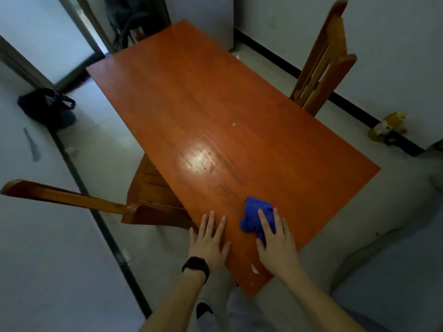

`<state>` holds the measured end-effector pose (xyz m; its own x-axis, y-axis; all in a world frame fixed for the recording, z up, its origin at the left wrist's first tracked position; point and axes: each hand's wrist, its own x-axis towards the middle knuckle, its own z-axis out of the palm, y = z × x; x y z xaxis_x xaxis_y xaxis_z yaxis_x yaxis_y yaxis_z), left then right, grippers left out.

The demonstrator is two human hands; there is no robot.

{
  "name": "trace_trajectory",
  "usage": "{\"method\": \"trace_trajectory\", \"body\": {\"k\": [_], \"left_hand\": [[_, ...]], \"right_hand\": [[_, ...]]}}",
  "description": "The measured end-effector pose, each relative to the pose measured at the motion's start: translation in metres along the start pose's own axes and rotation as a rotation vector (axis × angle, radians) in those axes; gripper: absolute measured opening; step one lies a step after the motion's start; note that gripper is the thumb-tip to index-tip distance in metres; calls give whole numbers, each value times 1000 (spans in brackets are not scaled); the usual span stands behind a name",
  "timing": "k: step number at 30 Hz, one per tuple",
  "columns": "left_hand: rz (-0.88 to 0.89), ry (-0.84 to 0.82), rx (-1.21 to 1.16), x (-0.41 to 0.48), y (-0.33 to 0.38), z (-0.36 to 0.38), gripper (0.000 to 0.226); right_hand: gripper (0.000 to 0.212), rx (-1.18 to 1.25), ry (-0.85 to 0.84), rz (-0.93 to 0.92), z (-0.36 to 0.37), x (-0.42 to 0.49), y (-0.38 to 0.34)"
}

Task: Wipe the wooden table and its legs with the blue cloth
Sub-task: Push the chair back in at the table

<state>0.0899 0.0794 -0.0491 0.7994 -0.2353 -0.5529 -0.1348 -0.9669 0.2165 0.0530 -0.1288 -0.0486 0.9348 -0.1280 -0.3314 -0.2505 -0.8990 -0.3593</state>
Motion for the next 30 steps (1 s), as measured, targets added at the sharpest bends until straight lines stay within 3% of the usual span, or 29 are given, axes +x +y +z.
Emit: {"method": "trace_trajectory", "body": {"k": [7,16,23,30], "left_hand": [[30,-149,7,-12,-8,-37,68],[279,155,-156,-80,-34,-135,58],[400,392,-135,-120,-150,-190,46],[208,437,-25,-113,-280,-209,44]], "right_hand": [[73,91,-114,42,-18,-5,-5],[47,256,6,80,-61,-63,-81],[48,311,70,25,-49,-106,-210],[63,295,103,-75,-18,-99,-325]]}}
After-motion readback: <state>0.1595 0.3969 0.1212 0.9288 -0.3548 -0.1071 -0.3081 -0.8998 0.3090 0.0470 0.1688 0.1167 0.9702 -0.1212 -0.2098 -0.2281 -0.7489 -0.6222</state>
